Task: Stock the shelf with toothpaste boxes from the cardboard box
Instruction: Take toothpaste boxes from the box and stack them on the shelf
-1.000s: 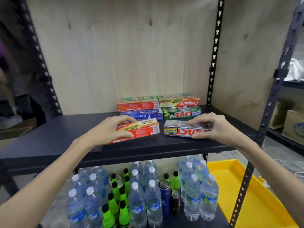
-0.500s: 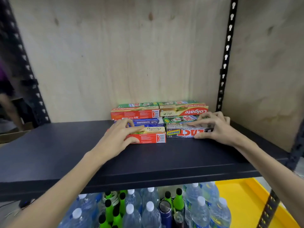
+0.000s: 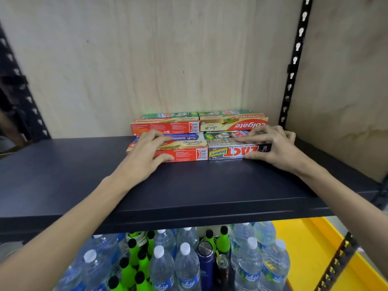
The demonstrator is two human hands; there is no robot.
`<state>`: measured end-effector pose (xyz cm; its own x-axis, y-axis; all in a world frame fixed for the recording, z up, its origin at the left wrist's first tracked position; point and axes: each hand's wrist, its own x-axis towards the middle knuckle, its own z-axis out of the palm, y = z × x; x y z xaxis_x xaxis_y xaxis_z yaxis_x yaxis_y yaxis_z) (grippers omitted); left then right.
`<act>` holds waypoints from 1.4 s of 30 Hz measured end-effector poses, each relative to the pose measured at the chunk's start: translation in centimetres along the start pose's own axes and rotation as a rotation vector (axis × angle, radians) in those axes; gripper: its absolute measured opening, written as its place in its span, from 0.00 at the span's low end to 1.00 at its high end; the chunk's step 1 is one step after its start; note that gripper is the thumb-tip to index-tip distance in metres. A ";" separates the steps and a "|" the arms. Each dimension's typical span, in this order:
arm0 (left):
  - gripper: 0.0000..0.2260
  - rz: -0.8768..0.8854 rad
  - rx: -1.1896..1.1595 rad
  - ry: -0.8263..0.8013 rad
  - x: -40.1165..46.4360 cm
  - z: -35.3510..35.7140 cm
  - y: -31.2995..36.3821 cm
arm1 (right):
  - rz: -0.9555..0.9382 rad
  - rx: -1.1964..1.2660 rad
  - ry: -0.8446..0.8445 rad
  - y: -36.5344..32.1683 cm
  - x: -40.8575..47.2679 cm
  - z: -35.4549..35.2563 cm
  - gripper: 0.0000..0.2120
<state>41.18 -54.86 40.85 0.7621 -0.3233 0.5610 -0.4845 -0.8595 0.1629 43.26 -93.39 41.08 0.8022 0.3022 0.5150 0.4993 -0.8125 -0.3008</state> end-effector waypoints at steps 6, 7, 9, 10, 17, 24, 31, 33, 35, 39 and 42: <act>0.33 -0.031 -0.131 0.008 -1.3 -1.3 1.7 | 0.050 -0.077 0.048 -2.9 -1.9 -0.2 0.26; 0.34 -0.040 -0.158 0.028 -1.6 -1.5 2.2 | 0.070 -0.044 0.056 -3.7 -2.4 -0.3 0.29; 0.35 -0.062 -0.210 0.071 -2.7 -2.0 3.5 | 0.074 0.025 0.075 -6.2 -3.6 -0.3 0.33; 0.35 -0.065 -0.233 0.084 -3.2 -2.3 4.2 | 0.070 0.060 0.097 -7.7 -4.3 -0.3 0.33; 0.25 -0.147 -0.421 0.307 -10.9 -3.4 10.5 | 0.081 0.328 0.260 -15.9 -10.5 2.4 0.24; 0.21 -0.261 -0.574 0.379 -26.5 1.4 12.9 | 0.139 0.384 0.389 -23.5 -20.7 11.5 0.26; 0.28 -0.681 -0.548 0.084 -42.1 12.8 7.1 | 0.385 0.375 -0.053 -25.0 -33.0 28.3 0.33; 0.26 -0.797 -0.522 0.014 -46.5 15.6 5.3 | 0.434 0.348 -0.176 -24.8 -36.2 32.4 0.34; 0.25 -0.876 -0.501 -0.056 -50.6 18.0 3.6 | 0.463 0.325 -0.313 -24.7 -39.0 36.2 0.36; 0.27 -1.165 -0.371 -0.244 -56.4 20.5 2.3 | 0.601 0.314 -0.560 -25.3 -43.4 40.9 0.41; 0.33 -1.305 -0.309 -0.359 -58.5 21.4 2.2 | 0.688 0.353 -0.636 -26.1 -45.5 42.8 0.43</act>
<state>4.68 -46.27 -8.97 0.7771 0.5137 -0.3636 0.6172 -0.5090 0.6000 7.76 -64.59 -8.87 0.9276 0.1160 -0.3550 -0.1537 -0.7478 -0.6459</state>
